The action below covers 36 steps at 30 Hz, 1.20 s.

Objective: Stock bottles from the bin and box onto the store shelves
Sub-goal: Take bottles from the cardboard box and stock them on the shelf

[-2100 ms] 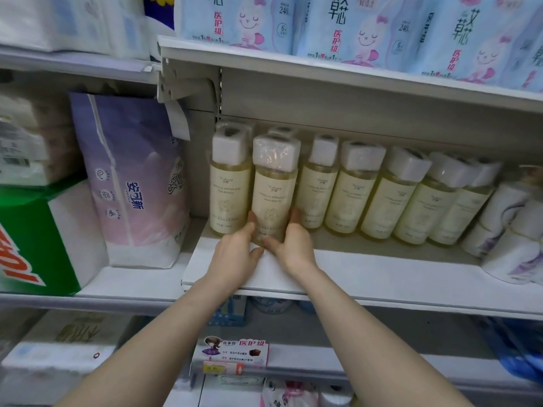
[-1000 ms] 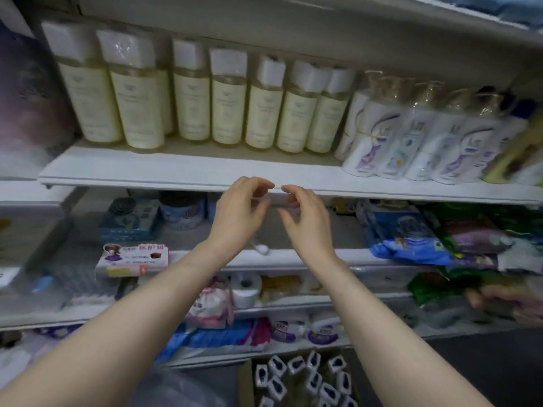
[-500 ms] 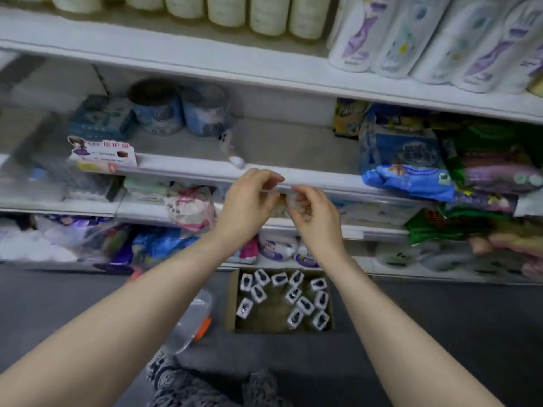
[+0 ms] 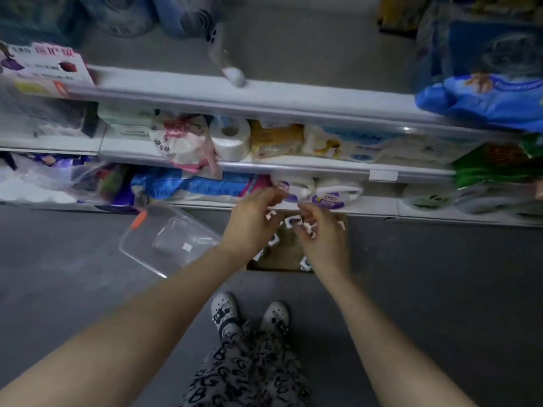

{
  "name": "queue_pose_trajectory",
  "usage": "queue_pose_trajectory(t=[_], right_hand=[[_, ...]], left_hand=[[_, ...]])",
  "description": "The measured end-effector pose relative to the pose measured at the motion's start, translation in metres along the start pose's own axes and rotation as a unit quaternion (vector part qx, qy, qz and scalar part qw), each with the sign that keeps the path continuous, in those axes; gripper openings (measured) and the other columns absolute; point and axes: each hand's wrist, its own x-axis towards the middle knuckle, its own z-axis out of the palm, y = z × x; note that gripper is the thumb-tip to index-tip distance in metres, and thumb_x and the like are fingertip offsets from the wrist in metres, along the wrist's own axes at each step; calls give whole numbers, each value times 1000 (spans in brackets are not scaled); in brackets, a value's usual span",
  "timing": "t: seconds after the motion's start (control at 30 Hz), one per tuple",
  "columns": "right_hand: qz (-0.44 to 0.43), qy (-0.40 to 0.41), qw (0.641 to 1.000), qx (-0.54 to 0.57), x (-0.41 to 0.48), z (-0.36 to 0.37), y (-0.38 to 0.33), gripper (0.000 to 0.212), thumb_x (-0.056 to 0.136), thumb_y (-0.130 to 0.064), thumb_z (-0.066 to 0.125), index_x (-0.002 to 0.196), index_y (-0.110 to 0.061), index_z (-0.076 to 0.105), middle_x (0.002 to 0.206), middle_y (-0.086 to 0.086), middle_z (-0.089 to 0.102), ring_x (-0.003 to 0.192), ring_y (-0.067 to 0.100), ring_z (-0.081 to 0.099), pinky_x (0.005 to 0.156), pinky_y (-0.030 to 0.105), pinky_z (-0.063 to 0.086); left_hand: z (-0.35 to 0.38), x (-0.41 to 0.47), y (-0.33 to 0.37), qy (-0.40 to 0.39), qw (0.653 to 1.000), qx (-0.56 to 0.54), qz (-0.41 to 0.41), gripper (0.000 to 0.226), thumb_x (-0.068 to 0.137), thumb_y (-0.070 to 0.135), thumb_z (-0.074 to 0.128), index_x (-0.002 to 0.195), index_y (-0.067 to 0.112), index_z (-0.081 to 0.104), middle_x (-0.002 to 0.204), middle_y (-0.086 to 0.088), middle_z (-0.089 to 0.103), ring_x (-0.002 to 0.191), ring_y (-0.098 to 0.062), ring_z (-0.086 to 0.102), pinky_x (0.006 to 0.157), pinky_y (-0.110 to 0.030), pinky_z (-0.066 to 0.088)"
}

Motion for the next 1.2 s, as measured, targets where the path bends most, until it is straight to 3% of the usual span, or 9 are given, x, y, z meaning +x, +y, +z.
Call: queue_pose_trajectory(t=[0.13,0.23,0.3,0.47,0.63,0.8,0.87,0.97,1.2], right_hand=[[43,-3,999,7,-5,35,37,35,87,-13,70,121,-18,64,111,-3,66,100,14,62,88,32,50],[70,-11,998,-2,-6,61,63,37,87,-11,70,122,-19,63,107,-9,64,94,3,55,82,20,42],[81,-25,996,-1,-6,84,87,39,86,-10,70,123,-20,63,109,-12,62,96,4,56,84,22,45],[109,-49,993,-5,-4,145,151,44,83,-8,74,125,-17,63,118,0,64,105,16,60,90,34,52],[129,-70,989,-22,6,201,216,50,82,-9,76,128,-18,60,124,1,61,110,16,61,94,37,52],[133,-96,986,-38,18,248,270,52,84,-9,74,132,-15,57,128,2,61,119,17,57,99,30,46],[132,-98,985,-46,22,266,289,55,83,-9,75,134,-15,56,129,4,61,121,20,56,101,35,47],[147,-103,982,-54,31,296,315,59,83,-10,75,137,-16,53,132,7,58,125,22,54,103,43,48],[182,-92,976,-70,51,348,364,71,85,-15,75,147,-19,40,146,2,45,136,18,43,108,30,37]], left_hand=[[41,-3,-49,-44,998,-15,-38,38,84,15,69,121,19,62,109,-2,64,96,-21,65,83,-41,56],[69,-4,-87,-71,995,-17,-63,41,81,27,63,122,26,59,114,-1,62,98,-21,65,83,-41,56],[90,-6,-115,-85,993,-12,-85,44,79,29,60,123,23,60,116,-2,63,95,-23,67,81,-41,56],[144,-8,-184,-113,986,10,-123,47,80,35,58,125,23,60,124,-5,63,99,-30,67,83,-43,56],[202,-6,-245,-129,983,13,-132,43,83,17,69,125,23,61,120,-7,62,96,-29,66,83,-44,57],[249,4,-296,-151,977,37,-148,50,85,12,68,134,19,57,130,-7,59,105,-26,63,92,-34,50],[264,9,-313,-160,974,56,-149,53,87,13,66,138,19,53,135,-5,56,111,-25,59,91,-28,42],[290,16,-335,-162,974,53,-151,57,88,12,65,142,18,48,142,-5,52,122,-27,54,96,-31,40],[342,26,-375,-167,975,68,-129,65,90,11,62,150,19,37,153,-5,40,133,-26,46,109,-40,42]])
